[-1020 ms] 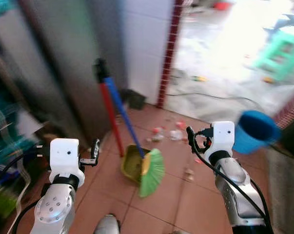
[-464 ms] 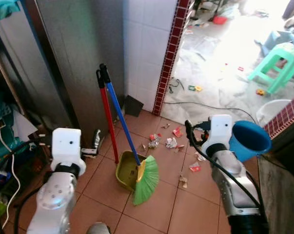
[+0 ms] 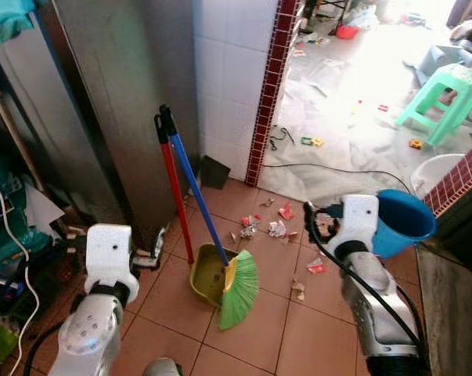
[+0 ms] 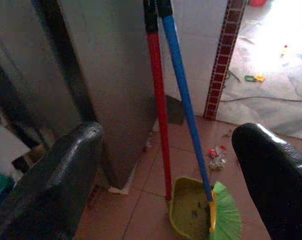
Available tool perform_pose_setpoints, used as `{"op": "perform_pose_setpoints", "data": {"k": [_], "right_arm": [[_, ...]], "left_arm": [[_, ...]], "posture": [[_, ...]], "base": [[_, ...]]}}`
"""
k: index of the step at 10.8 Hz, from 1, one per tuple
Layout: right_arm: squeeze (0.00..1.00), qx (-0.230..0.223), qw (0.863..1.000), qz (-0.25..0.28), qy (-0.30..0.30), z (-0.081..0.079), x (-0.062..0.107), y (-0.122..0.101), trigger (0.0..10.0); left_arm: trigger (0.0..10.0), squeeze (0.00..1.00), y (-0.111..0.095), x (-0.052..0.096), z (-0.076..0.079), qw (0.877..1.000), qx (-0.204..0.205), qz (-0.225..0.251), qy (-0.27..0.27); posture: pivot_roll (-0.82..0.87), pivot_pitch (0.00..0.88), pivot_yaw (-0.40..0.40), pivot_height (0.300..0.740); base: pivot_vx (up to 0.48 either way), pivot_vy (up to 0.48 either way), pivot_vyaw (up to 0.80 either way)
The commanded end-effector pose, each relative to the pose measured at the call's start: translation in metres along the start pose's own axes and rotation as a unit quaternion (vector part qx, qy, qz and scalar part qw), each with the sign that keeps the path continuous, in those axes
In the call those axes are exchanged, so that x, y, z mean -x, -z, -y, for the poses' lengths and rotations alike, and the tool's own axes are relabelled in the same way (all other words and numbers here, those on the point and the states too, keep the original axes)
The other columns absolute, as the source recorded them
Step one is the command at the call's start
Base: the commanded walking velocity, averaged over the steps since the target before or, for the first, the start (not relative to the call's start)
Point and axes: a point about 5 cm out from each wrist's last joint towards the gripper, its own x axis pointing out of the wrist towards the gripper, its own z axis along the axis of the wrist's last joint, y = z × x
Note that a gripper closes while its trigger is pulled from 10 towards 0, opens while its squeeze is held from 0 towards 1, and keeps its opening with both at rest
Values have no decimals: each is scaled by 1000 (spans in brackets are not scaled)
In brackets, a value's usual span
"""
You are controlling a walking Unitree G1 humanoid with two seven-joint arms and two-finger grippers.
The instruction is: Sweep floor
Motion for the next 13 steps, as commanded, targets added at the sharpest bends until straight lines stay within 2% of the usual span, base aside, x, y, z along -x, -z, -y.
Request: {"op": "perform_pose_setpoints", "data": {"k": [1,3,4,5,6,7,9,10,13], "right_arm": [[0,0,1000,16,10,4,2,-6,10000],[0,19,1000,13,15,12,2,-5,10000],[0,30,999,9,18,21,5,-3,10000],[0,37,999,4,23,31,9,-1,10000],[0,38,999,4,23,32,9,-2,10000],[0,40,999,4,19,29,9,-2,10000],[0,39,999,8,2,22,5,-4,10000],[0,54,998,14,-12,18,4,-6,10000],[0,50,998,12,-19,15,4,-5,10000]], "left_arm": [[10000,0,0,-1,-3,1000,-7,3,5],[10000,0,0,0,-6,1000,-8,-1,7],[10000,0,4,3,-11,1000,-20,-8,12],[10000,0,9,5,-21,999,-34,-15,-6],[10000,0,8,4,-22,999,-37,-7,-12],[10000,0,6,2,-19,999,-39,1,-11],[10000,0,0,0,-12,1000,-3,18,2],[10000,0,1,0,-12,1000,-2,16,-1],[10000,0,2,2,-9,1000,2,15,4]], "posture": [[11,43,-44,740],[10,47,-47,740],[7,56,-46,740],[3,58,-47,740],[1,58,-48,740],[2,55,-50,740],[1,51,-54,740],[0,54,-55,740],[1,56,-54,740]], "base": [[0,0,0],[0,0,0],[0,0,0],[0,0,0],[0,0,0],[0,0,0],[124,0,0],[289,0,0],[363,0,0]]}}
